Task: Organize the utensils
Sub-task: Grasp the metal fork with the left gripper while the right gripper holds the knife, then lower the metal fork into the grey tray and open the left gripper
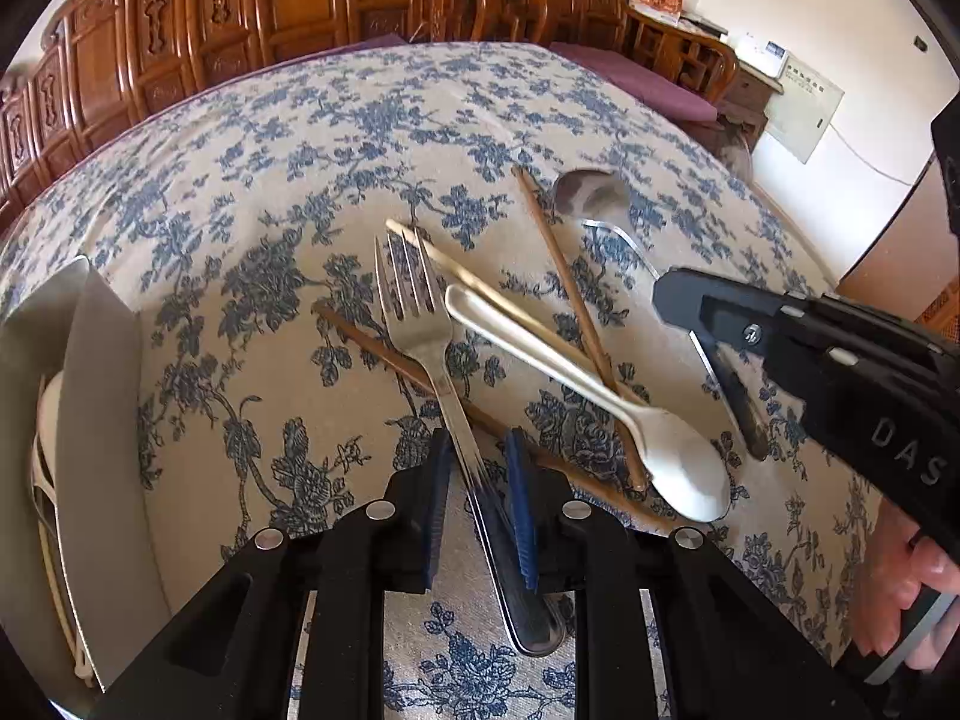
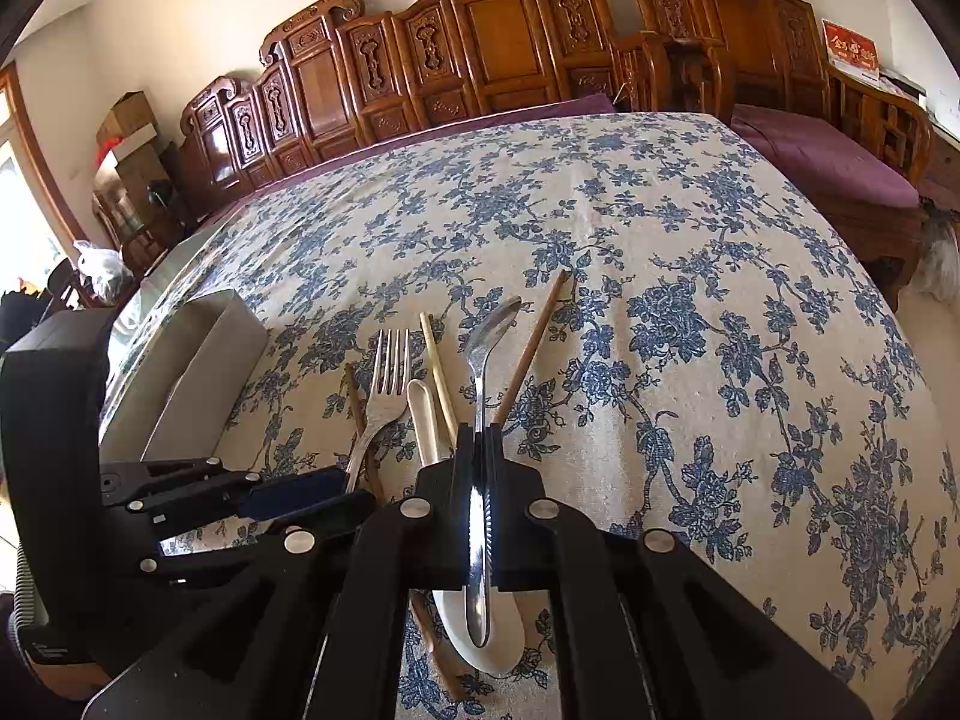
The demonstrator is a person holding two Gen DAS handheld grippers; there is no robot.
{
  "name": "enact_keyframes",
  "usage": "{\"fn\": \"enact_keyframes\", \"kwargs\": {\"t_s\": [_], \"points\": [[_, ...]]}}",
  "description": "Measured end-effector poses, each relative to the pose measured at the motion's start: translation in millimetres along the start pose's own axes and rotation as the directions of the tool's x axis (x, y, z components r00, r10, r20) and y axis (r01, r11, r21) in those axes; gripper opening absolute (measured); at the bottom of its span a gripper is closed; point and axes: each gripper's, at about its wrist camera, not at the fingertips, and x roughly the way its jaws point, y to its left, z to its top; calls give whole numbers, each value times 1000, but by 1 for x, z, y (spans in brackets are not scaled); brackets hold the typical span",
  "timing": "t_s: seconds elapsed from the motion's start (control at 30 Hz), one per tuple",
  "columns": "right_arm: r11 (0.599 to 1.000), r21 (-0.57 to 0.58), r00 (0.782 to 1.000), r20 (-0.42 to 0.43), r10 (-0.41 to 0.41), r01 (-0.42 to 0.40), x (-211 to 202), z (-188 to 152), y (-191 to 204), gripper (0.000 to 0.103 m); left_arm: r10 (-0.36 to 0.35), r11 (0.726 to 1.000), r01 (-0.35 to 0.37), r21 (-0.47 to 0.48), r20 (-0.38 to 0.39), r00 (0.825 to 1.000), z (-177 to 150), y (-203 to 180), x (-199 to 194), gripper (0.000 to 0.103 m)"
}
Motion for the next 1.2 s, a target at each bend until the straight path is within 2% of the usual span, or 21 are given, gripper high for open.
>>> {"fn": "enact_keyframes", "kwargs": {"t_s": [0.1,0.3,0.43,0.57,0.9,1.2], "points": [[1000,2,1000,3,2,-2,0,0,0,5,32,999,-32,25,0,999,-1,-2,1,14],[1000,-4,1000,3,6,-6,-1,1,2,5,52,998,-52,18,-4,999,7,1,6,12],[1000,-3,1000,3,5,-5,-1,1,2,5,63,998,-63,13,14,998,8,4,5,7],[1000,-3,1000,4,6,-6,-2,2,3,5,97,995,-97,17,35,995,6,8,-1,6],[1000,-22,1000,10,21,-21,-3,3,10,5,114,993,-114,-1,95,989,11,22,-36,6],[996,-63,997,31,70,-68,-13,5,37,5,139,990,-138,-23,127,982,8,37,-68,6]]}}
